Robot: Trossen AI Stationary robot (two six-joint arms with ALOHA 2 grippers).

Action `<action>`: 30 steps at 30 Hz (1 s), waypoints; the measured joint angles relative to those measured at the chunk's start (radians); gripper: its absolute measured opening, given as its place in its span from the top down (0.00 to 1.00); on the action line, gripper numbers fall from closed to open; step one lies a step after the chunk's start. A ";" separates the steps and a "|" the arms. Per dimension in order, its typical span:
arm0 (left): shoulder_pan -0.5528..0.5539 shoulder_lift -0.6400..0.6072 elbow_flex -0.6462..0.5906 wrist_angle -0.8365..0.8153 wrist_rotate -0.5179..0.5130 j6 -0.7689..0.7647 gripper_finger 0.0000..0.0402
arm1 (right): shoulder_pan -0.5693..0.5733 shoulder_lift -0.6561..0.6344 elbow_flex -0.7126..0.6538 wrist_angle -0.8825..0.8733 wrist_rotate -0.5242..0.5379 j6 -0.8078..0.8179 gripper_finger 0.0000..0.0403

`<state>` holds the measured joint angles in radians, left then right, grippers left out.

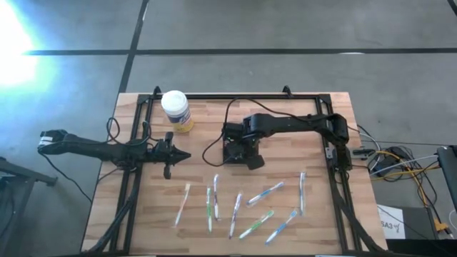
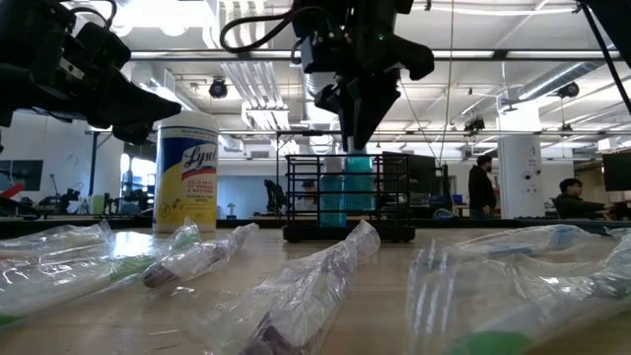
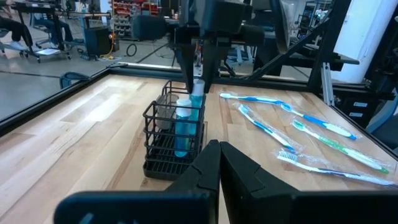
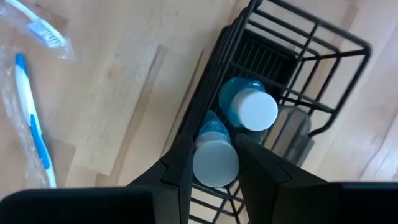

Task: Pick & Place toothbrushing station
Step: Put the mouthwash into the black mesh organizer

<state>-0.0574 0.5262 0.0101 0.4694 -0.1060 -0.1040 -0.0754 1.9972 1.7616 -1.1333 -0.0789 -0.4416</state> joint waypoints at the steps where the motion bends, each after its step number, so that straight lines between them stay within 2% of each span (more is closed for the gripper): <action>1: 0.000 0.000 0.000 0.000 0.000 0.000 0.98 | 0.000 0.000 -0.007 0.011 -0.001 0.001 0.78; 24: 0.000 0.000 0.000 0.000 0.000 0.002 0.98 | -0.017 -0.005 -0.060 0.074 -0.045 0.029 0.77; 30: 0.000 0.000 0.000 0.000 0.000 0.001 0.98 | -0.025 -0.003 -0.061 0.076 -0.091 -0.028 0.76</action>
<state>-0.0577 0.5262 0.0097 0.4694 -0.1060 -0.1028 -0.1005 1.9938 1.7004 -1.0573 -0.1703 -0.4693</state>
